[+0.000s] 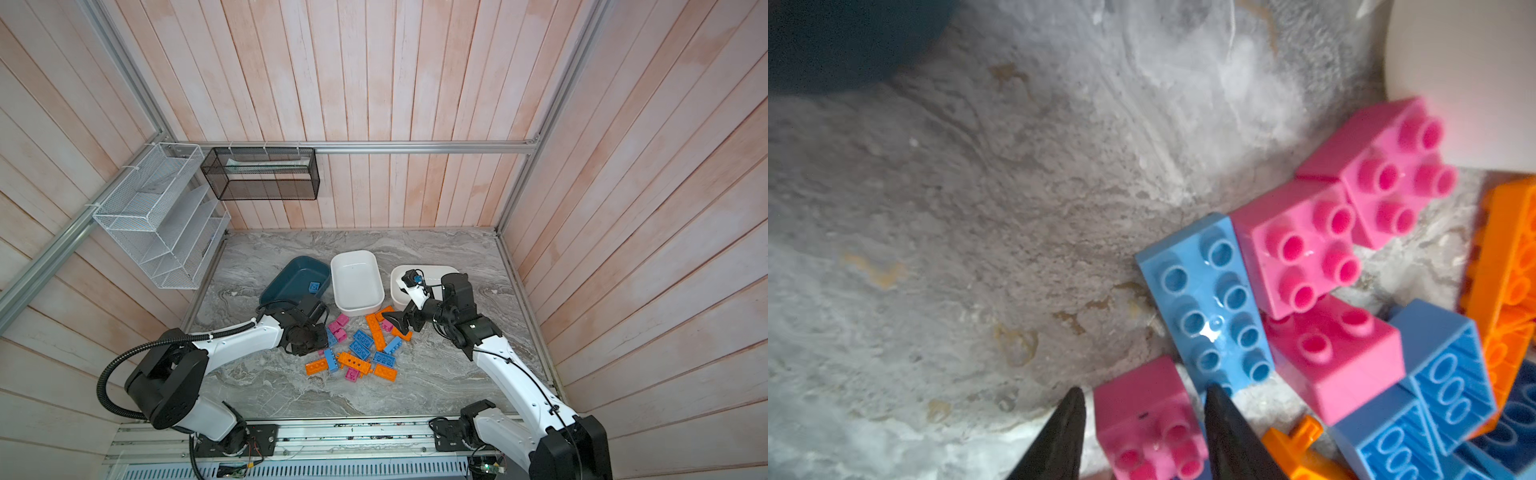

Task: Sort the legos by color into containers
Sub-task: 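Lower the left gripper to the pile and grasp a small pink brick, then carry the pink brick with the left gripper into the nearer white tub and release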

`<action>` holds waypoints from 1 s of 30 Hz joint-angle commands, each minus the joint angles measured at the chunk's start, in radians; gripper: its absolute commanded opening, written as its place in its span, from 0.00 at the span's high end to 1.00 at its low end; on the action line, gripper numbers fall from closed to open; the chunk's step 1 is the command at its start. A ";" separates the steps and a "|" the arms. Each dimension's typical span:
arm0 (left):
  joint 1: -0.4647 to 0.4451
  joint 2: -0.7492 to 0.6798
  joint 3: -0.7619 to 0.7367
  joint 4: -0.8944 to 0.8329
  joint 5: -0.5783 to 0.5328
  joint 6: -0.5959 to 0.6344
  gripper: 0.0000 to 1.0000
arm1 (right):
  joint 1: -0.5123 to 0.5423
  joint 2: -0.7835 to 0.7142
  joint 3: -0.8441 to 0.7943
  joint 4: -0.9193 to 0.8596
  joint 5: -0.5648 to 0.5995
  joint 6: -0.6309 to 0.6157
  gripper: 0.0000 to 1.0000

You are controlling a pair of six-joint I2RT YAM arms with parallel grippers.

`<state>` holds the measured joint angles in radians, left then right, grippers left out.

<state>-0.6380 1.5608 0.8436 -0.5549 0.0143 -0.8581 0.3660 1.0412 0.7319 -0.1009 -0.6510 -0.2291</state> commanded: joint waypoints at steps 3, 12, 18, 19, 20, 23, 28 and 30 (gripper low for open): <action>-0.003 0.002 0.021 -0.091 -0.068 0.014 0.51 | 0.005 -0.008 -0.018 -0.002 0.003 -0.004 0.02; -0.013 0.016 0.023 -0.126 -0.071 0.045 0.56 | 0.006 0.000 -0.025 0.012 -0.002 0.001 0.02; -0.015 0.016 0.015 -0.132 -0.080 0.058 0.66 | 0.006 -0.006 -0.029 0.012 0.000 0.002 0.02; -0.015 0.012 0.023 -0.144 -0.086 0.063 0.67 | 0.005 -0.007 -0.029 0.013 0.001 0.003 0.02; -0.015 0.004 0.034 -0.161 -0.094 0.070 0.69 | 0.005 -0.009 -0.029 0.011 0.003 0.004 0.02; -0.015 -0.022 0.078 -0.219 -0.116 0.097 0.73 | 0.004 -0.014 -0.025 0.011 0.007 0.010 0.02; -0.004 -0.051 0.239 -0.325 -0.126 0.172 0.73 | 0.002 -0.015 0.001 0.028 -0.019 0.043 0.02; 0.007 -0.038 0.324 -0.355 -0.127 0.212 0.73 | 0.002 -0.009 0.015 0.031 -0.043 0.057 0.02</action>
<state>-0.6441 1.5433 1.0634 -0.8398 -0.0731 -0.7185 0.3660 1.0412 0.7158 -0.0910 -0.6571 -0.2043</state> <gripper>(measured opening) 0.348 0.981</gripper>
